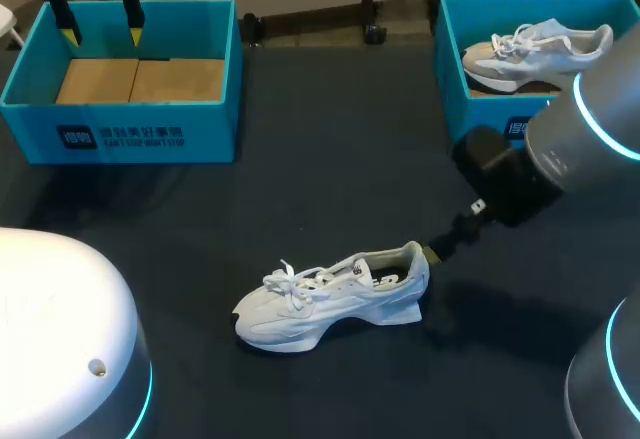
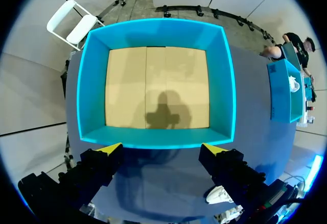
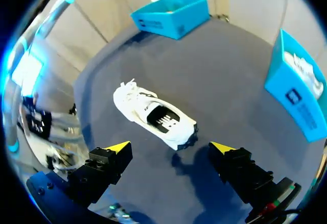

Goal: Take the shoe out of the shoebox, open the shoe tongue, remove and reinsert the insole, then place the shoe into the shoebox

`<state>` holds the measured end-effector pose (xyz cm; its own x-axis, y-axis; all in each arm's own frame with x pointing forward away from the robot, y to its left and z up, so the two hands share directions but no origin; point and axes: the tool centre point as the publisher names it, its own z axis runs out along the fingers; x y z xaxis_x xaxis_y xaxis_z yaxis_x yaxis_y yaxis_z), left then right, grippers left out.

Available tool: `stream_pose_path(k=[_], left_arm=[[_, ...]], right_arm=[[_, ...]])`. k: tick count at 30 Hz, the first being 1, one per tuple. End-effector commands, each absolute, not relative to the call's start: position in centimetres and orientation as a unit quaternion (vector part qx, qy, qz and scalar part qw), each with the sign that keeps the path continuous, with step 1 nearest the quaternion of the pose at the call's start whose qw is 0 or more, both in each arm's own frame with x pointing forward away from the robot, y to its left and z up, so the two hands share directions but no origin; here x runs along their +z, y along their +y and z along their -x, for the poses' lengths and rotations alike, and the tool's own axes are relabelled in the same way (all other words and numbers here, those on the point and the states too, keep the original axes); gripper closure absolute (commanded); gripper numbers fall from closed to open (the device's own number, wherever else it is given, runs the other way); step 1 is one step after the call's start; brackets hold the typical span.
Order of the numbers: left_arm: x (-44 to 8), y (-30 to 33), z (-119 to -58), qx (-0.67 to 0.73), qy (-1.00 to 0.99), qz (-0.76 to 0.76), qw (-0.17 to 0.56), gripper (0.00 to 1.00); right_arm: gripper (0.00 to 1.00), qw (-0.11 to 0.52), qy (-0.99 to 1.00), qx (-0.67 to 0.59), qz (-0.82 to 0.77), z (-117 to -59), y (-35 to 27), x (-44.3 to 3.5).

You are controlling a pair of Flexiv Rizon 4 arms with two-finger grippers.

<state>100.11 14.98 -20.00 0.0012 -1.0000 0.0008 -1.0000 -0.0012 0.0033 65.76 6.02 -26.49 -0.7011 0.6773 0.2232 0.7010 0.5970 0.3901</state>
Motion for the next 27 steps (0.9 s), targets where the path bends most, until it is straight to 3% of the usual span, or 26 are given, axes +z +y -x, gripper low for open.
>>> stream_pose_path(k=[1, 8, 20, 27], left_arm=[[-20.0, 15.0, -100.1, -0.001, -0.707, -0.707, 0.001, 0.00], [-20.0, 15.0, -100.1, -0.001, -0.707, -0.707, 0.001, 0.00], [-20.0, 15.0, -100.1, -0.001, -0.707, -0.707, 0.001, 0.00], [-20.0, 15.0, -100.1, -0.001, -0.707, -0.707, 0.001, 0.00]], right_arm=[[0.00, -0.039, -0.878, -0.385, 0.281, -65.7, 5.7, -27.8], [0.00, -0.072, -0.868, -0.451, 0.197, -66.6, 5.8, -29.3], [0.00, -0.073, -0.877, -0.436, 0.189, -66.6, 6.0, -29.8], [0.00, -0.082, -0.879, -0.464, 0.073, -66.7, 4.1, -30.9]])
